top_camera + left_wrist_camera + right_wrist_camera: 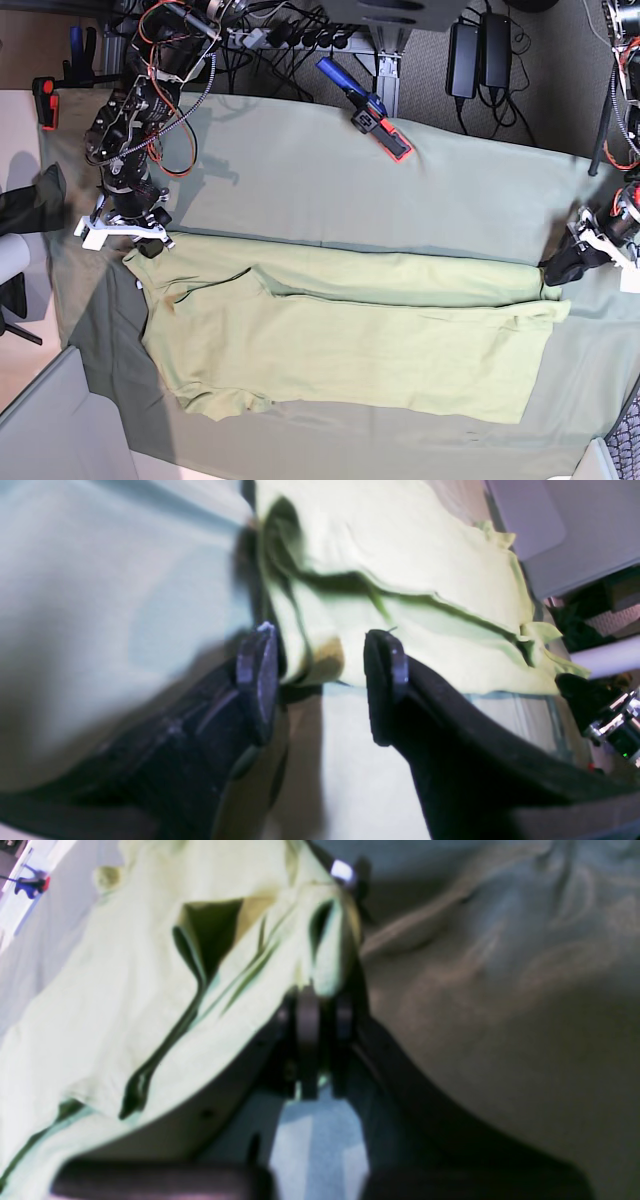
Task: Fold the T-shirt properly
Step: 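Lift the grasped edge and fold it across the shirt's middle, then release the folded edge and open both grippers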
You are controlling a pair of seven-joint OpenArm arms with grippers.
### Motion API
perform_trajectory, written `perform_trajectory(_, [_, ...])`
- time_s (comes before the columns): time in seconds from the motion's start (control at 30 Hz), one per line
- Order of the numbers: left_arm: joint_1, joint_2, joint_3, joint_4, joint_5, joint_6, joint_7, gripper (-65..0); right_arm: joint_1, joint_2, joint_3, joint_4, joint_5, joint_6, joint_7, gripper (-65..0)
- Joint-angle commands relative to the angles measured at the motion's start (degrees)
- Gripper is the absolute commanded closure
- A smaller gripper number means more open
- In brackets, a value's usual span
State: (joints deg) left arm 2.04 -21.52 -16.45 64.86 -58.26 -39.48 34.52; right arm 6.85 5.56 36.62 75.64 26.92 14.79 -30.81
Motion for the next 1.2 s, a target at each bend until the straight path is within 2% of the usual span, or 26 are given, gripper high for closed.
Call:
perform_trajectory(0.0, [-0.79,-0.26,0.31,0.79,-0.59,-0.52,-0.48,-30.8,1.03,0.76,0.00,0.96,0.31,1.11,0.98,0.0])
perform_trajectory(0.33, [-1.09,1.57,1.49,0.79,-0.59,-0.52,-0.94,-29.4,1.03,0.76,0.00,0.96,0.52,1.11,0.55,0.0])
perform_trajectory(0.4, [-1.11,1.70,1.49,0.79,-0.57,-0.52,-0.92,-25.9,1.05,0.76,0.00,0.96,1.49,1.14,0.55,0.0])
perform_trajectory(0.5, [-1.29,1.68,1.49,0.79,0.20,-0.52,-0.92,-17.3,1.05,0.74,0.00,0.96,2.27,1.14,0.55,0.0])
perform_trajectory(0.6, [-1.44,1.66,1.51,0.79,1.11,-0.52,-0.96,-13.8,1.03,0.74,0.00,0.96,2.23,1.14,0.52,0.0])
perform_trajectory(0.8, [-3.21,1.60,1.51,0.81,4.31,-0.52,-1.75,0.0,1.03,0.74,0.00,0.96,2.27,1.14,0.55,0.0])
perform_trajectory(1.17, [-3.98,-1.27,1.55,0.81,6.62,-0.52,-2.10,0.0,1.05,0.76,0.00,0.96,3.02,1.11,0.35,0.0])
